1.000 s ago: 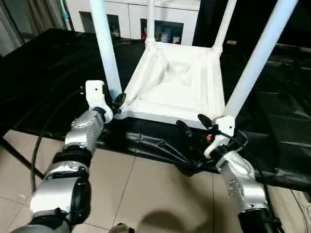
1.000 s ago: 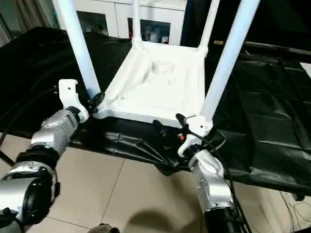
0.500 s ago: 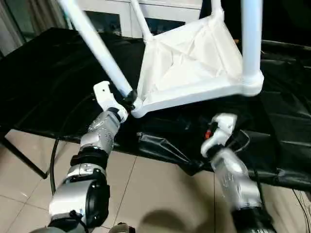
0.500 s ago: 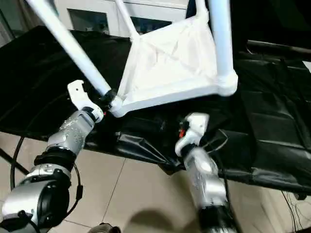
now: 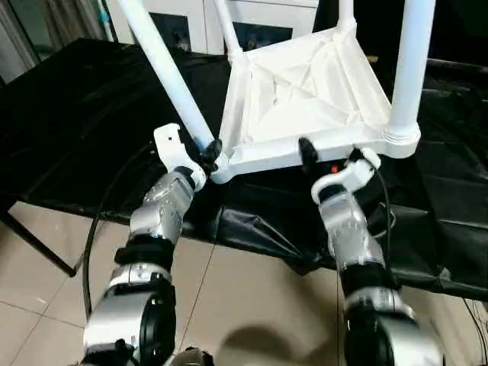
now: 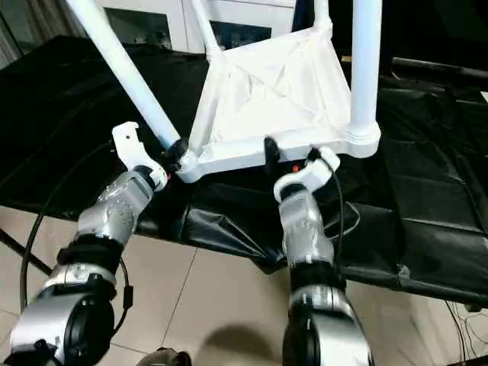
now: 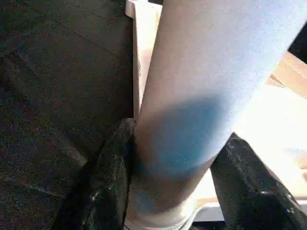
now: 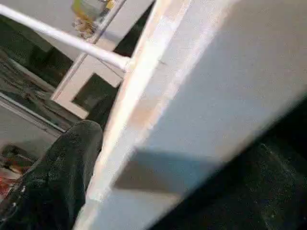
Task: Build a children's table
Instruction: Flip table
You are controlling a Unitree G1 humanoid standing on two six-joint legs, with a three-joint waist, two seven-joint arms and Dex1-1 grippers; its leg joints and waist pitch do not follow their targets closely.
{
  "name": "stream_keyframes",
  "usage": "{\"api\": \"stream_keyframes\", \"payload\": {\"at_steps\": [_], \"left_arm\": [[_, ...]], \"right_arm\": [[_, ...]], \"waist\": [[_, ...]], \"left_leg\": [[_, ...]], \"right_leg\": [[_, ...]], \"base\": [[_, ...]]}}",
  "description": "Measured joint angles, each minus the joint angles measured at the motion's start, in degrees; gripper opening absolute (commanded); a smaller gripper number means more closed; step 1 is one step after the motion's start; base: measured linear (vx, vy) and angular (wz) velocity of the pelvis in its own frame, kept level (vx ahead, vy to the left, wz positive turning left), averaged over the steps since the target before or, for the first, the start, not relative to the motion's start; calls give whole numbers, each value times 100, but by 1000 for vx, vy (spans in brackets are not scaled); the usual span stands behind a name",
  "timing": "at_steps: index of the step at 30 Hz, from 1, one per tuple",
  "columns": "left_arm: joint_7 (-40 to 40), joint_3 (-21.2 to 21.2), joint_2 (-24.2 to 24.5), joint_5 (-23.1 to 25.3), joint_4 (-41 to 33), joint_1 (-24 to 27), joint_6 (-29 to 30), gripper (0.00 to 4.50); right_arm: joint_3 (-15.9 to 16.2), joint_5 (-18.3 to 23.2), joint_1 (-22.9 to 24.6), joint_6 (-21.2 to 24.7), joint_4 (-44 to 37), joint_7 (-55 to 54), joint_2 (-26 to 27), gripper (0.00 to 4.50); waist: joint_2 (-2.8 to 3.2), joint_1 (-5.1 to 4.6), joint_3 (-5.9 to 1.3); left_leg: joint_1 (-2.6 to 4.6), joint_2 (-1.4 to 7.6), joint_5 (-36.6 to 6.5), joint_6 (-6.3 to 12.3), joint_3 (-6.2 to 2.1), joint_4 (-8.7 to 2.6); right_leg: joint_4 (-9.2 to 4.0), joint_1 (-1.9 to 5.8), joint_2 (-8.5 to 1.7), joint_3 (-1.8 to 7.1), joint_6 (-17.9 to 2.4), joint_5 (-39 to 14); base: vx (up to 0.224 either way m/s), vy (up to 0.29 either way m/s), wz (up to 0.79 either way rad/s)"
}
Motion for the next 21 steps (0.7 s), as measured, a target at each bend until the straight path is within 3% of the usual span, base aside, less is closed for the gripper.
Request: {"api": "stream_keyframes", "payload": {"at_steps": [9,13,21], "left_arm": [[-3,-184,-188,0,-716,351,411,213],[3,-274,-235,0,-958,473,550,213],[67,-265,-259,0,-1112,528,660,213]], "right_arm": [[-563,200,-978,-366,1409,-98,-294,450],[-797,362,-1162,-505,1736,-122,-366,412],[-912,394,-1328,-639,2117,-16,-466,345]], "waist": [[0,43,0],[-1,37,0],[-1,26,0]], "left_leg": [[-4,1,-1,3,2,8],[-5,3,-1,4,4,10],[-12,5,0,11,5,18]], "right_leg": [[4,-2,-2,-2,-1,1],[5,-3,-1,-1,-1,2],[9,-8,0,-2,-1,2]], "base": [[0,0,0],[0,0,0],[0,0,0]]}}
